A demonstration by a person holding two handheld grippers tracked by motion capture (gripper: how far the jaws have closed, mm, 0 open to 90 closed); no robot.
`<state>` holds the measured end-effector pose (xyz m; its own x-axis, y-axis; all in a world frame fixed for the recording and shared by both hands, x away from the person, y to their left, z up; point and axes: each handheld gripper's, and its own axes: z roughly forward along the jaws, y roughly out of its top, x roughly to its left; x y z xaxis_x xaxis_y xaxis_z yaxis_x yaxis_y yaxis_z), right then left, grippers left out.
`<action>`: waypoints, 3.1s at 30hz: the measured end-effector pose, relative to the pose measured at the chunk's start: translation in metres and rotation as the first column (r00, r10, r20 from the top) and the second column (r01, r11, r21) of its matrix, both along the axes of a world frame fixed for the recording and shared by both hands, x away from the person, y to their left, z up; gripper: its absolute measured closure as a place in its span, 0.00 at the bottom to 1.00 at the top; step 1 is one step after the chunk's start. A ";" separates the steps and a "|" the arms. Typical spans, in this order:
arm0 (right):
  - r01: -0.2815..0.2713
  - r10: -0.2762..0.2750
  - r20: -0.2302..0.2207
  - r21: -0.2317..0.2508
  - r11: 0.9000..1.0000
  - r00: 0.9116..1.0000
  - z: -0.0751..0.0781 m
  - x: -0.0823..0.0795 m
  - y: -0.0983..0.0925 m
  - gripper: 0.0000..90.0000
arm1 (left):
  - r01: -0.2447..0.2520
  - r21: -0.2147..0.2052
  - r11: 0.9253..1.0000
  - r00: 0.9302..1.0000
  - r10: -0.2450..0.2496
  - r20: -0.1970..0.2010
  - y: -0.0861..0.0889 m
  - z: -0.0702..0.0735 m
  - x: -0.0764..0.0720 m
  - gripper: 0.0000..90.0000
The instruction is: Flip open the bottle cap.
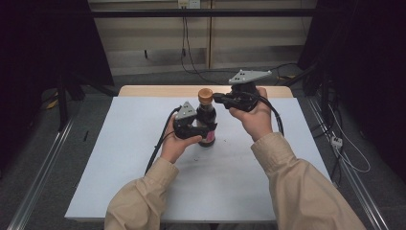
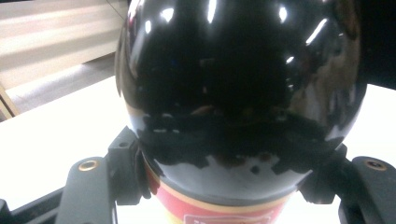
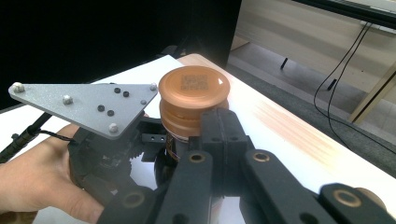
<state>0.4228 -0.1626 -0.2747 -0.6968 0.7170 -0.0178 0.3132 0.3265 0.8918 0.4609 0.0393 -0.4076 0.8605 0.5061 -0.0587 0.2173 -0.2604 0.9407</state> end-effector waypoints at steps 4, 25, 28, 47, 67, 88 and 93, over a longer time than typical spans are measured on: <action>0.002 -0.002 0.001 0.005 1.000 1.000 -0.001 0.000 0.000 1.00 | -0.003 0.002 1.000 1.000 0.003 -0.003 0.000 0.000 0.000 0.36; 0.016 -0.016 0.007 -0.015 1.000 1.000 0.001 -0.001 0.003 1.00 | -0.007 0.001 1.000 1.000 0.007 -0.002 0.000 0.000 -0.001 0.36; 0.013 -0.013 -0.003 -0.004 1.000 1.000 0.001 -0.001 0.002 1.00 | -0.007 0.002 1.000 1.000 0.007 -0.001 0.000 0.000 -0.001 0.36; 0.008 -0.008 0.003 -0.008 1.000 1.000 0.002 -0.001 0.004 1.00 | -0.016 0.007 1.000 1.000 0.016 -0.003 0.000 0.000 -0.001 0.36; 0.022 -0.025 0.066 0.038 0.999 0.998 0.019 -0.003 -0.004 1.00 | -0.034 0.017 0.999 0.999 0.034 0.001 -0.004 0.001 -0.003 0.35; 0.009 -0.010 0.012 0.053 0.999 1.000 -0.007 -0.005 -0.013 1.00 | -0.033 0.008 0.999 0.999 0.033 0.004 -0.004 0.000 -0.004 0.34; -0.005 0.005 0.002 0.045 0.999 1.000 -0.010 -0.005 -0.010 1.00 | -0.033 0.009 0.999 0.999 0.033 0.006 -0.004 0.000 -0.004 0.34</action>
